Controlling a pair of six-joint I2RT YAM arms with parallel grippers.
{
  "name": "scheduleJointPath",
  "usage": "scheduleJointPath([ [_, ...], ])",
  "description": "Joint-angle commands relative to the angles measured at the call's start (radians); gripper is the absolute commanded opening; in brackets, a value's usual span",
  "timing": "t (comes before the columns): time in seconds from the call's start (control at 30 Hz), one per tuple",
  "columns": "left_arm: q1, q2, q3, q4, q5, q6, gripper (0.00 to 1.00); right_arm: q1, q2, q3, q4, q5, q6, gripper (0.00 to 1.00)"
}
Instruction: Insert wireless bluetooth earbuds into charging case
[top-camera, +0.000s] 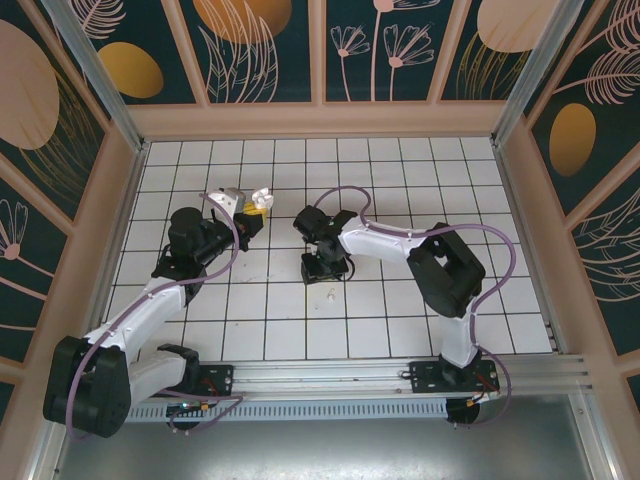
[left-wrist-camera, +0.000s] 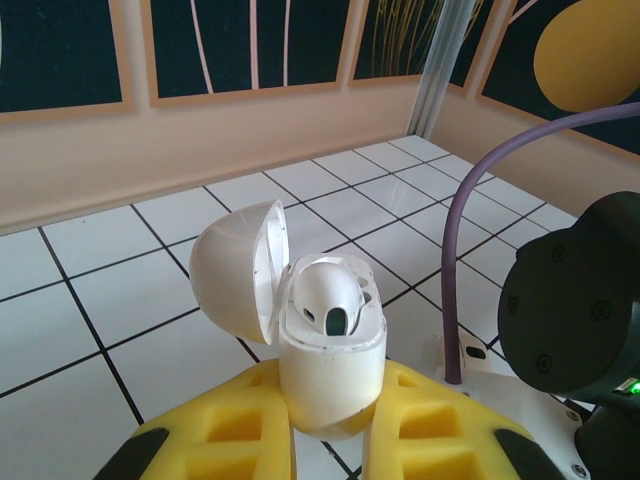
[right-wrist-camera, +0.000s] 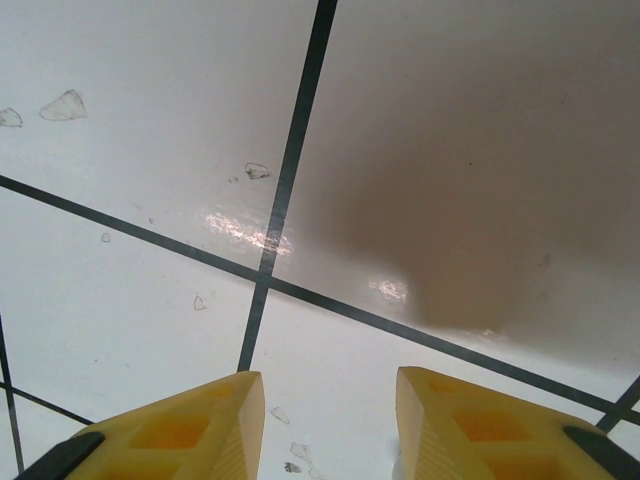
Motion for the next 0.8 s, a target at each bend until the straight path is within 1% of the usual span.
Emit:
scheduleJointPath([
  [0.0,-0.002,-0.007,-0.004,0.042,-0.009,-0.014,0.09,-0.011,0.027,-0.016,-0.017,-0.013,-0.021,0.4],
  [0.47,-0.002,-0.011,-0.018,0.047,-0.013,-0.017,0.09,-0.012,-0.012,-0.111,-0.061,-0.008,-0.018,0.39],
  [0.77,-0.002,-0.014,-0.027,0.055,-0.013,-0.024,0.09,-0.01,-0.071,-0.157,-0.077,-0.017,0.006,0.38],
])
